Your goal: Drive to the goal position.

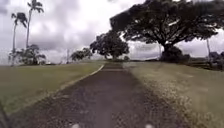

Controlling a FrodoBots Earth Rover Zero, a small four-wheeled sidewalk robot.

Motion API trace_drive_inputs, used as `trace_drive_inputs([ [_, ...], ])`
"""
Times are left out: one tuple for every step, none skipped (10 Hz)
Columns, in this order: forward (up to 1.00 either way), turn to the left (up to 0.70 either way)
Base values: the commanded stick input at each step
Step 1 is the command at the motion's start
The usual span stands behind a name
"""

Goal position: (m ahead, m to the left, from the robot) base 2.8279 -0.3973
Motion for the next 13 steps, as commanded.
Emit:
trace_drive_inputs([
  [0.7,0.35],
  [0.7,0.35],
  [0.7,0.0],
  [0.7,0.0],
  [0.7,0.0],
  [0.7,0.0],
  [0.7,0.0],
  [0.7,0.0],
  [0.7,0.0],
  [0.7,0.0],
  [0.7,0.0],
  [0.7,0.0],
  [0.7,0.0],
])
